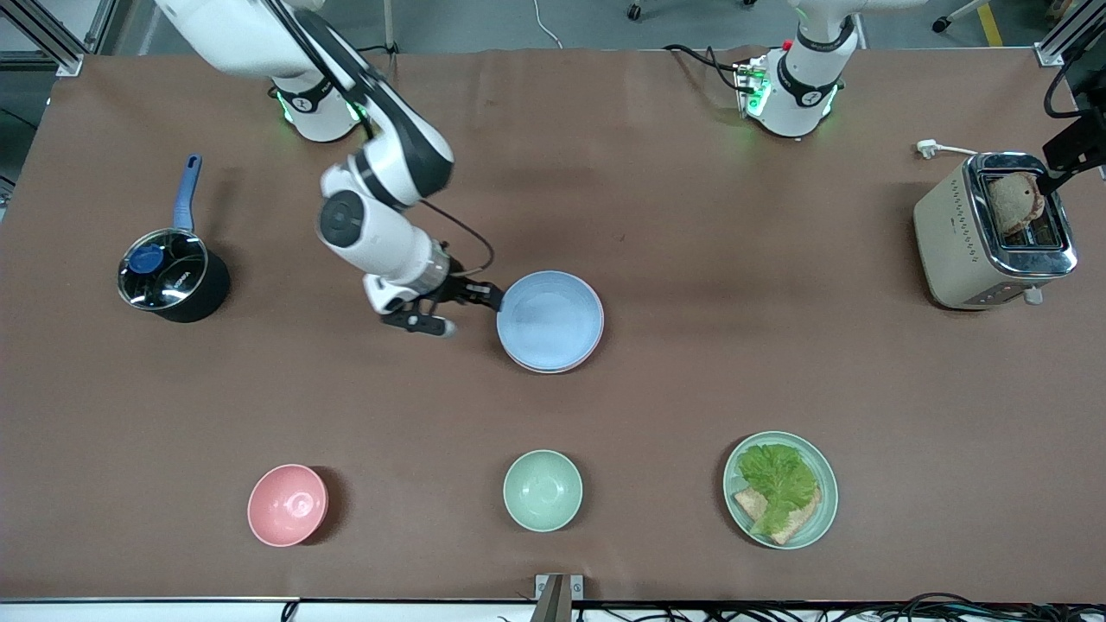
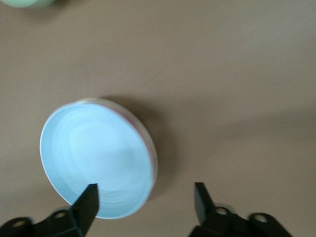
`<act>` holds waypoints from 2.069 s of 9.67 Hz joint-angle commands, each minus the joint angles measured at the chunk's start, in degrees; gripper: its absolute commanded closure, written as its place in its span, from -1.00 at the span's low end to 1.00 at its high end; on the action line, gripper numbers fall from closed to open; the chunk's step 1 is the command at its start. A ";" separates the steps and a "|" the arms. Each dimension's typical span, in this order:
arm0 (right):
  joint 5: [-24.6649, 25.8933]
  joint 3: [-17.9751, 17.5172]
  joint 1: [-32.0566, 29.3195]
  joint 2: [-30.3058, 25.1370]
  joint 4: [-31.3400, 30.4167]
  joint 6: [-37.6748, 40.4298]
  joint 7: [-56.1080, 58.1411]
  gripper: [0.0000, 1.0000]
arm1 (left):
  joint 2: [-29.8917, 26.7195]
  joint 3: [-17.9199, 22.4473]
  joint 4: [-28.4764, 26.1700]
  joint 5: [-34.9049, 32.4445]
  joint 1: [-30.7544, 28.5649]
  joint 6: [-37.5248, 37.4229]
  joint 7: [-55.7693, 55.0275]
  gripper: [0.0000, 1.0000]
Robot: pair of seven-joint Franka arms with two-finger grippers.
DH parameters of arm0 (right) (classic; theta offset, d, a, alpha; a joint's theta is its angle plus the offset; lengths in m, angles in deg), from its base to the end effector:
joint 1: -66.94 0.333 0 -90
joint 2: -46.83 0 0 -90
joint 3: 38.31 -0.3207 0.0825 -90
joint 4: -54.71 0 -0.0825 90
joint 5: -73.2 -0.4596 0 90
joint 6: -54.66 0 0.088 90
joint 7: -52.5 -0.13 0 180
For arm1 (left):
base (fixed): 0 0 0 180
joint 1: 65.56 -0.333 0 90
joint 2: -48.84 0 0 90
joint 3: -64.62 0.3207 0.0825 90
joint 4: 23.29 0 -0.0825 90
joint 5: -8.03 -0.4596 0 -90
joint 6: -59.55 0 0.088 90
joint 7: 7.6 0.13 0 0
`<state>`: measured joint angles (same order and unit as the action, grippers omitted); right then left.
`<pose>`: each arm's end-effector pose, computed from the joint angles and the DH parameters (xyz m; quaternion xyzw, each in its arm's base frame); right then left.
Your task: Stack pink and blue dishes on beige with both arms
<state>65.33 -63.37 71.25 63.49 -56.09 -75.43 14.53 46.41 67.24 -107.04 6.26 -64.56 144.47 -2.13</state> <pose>0.5941 0.3337 0.2958 -0.9847 0.1266 0.0349 0.1141 0.6063 0.0220 0.6836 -0.9989 0.0317 -0.0304 0.0163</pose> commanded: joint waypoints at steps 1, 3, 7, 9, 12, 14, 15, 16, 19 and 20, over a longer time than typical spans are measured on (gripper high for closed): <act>8.18 0.09 -6.40 -7.42 9.57 21.17 0.78 -1.00 | 0.67 0.37 -1.41 1.60 0.32 -0.89 -0.99 -1.00; 10.94 7.17 -6.77 -7.60 20.92 32.04 6.12 -1.00 | 0.58 -0.07 -1.41 1.86 0.32 -0.98 -1.08 -1.00; 10.94 25.11 -6.15 -13.74 26.08 38.58 28.51 -1.00 | 0.41 -1.13 -1.41 1.86 0.06 -1.68 -2.30 -1.00; 10.33 28.56 -6.42 -16.99 24.94 41.48 31.54 -1.00 | 0.41 -2.44 -1.41 2.21 -0.03 -2.30 -3.89 -1.00; 10.07 29.28 -6.59 -16.92 25.63 41.49 33.92 -1.00 | 0.49 -2.53 -1.59 3.97 -0.12 -2.21 -5.21 -1.00; 10.06 29.28 -6.59 -16.92 25.64 41.49 35.33 -1.00 | 0.58 -3.06 -1.59 3.45 -0.12 -2.04 -4.86 -1.00; 9.98 29.28 -6.51 -16.92 25.63 41.66 35.33 -1.00 | 0.58 -3.58 -1.59 2.75 -0.12 -1.86 -4.77 -1.00; 9.98 29.19 -6.33 -16.92 25.63 42.19 35.16 -1.00 | 0.58 -3.85 -1.59 2.13 -0.12 -1.86 -4.68 -1.00; 7.26 28.22 -9.22 -16.92 25.55 42.81 35.33 -1.00 | 0.58 -3.85 -1.59 1.95 -0.12 -1.86 -4.42 -1.00; 7.25 28.22 -9.06 -16.92 25.55 42.81 35.33 -1.00 | 0.58 -3.85 -1.68 1.86 -0.12 -1.86 -4.42 -1.00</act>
<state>73.87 -34.47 63.23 47.42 -29.49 -32.68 49.26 46.69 63.96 -107.27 9.21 -64.28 142.89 -6.93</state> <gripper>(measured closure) 0.000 0.000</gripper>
